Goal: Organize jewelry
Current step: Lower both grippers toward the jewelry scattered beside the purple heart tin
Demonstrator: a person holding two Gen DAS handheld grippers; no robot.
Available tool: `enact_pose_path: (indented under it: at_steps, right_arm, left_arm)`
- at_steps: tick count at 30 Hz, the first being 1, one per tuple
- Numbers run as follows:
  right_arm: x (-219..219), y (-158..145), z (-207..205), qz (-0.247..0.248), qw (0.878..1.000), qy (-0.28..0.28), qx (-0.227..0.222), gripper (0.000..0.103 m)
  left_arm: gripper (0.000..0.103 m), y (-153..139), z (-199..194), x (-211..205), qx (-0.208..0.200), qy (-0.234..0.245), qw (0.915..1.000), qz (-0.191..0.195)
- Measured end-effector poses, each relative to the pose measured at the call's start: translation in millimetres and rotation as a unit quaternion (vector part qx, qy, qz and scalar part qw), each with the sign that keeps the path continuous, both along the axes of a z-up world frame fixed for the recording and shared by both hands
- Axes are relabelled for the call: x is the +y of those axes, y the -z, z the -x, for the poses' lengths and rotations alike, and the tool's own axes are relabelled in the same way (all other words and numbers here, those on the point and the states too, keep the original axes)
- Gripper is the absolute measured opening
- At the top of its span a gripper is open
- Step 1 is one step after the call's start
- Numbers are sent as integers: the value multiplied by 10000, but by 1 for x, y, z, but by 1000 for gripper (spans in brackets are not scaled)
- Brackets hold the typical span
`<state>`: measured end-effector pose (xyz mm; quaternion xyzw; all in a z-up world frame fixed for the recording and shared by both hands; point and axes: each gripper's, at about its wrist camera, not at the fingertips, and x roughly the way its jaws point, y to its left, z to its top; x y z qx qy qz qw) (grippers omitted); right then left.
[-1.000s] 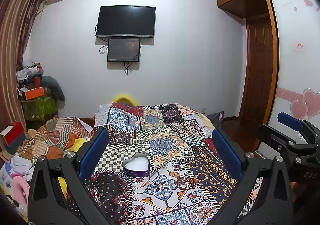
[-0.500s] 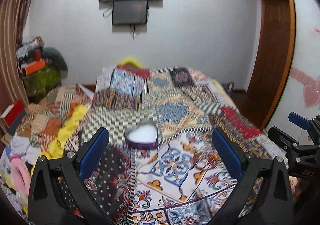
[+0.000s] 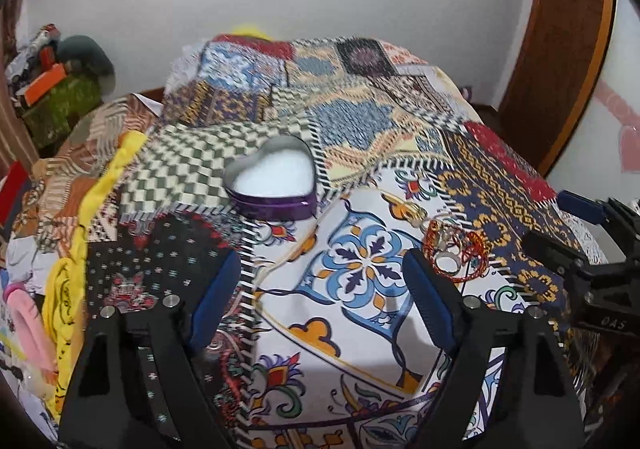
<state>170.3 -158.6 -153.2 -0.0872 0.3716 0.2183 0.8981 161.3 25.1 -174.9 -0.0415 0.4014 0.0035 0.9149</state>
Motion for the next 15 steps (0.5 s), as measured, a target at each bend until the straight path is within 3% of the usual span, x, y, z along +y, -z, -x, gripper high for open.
enact_pose_path:
  at_steps: [4,6,15]
  right_arm:
    - [3,8,-12,24,9994,-226,250,64]
    - [4,12,-14,27,9987,-334,378,61]
    - [5,15,-14,88,9981,-418,446,59]
  left_arm:
    - [79,8,-13,-4,184,275,9991,272]
    - [74,11,-20,-8,279,438,9980,367]
    - [34,27,-47,-27,671,967,9898,803]
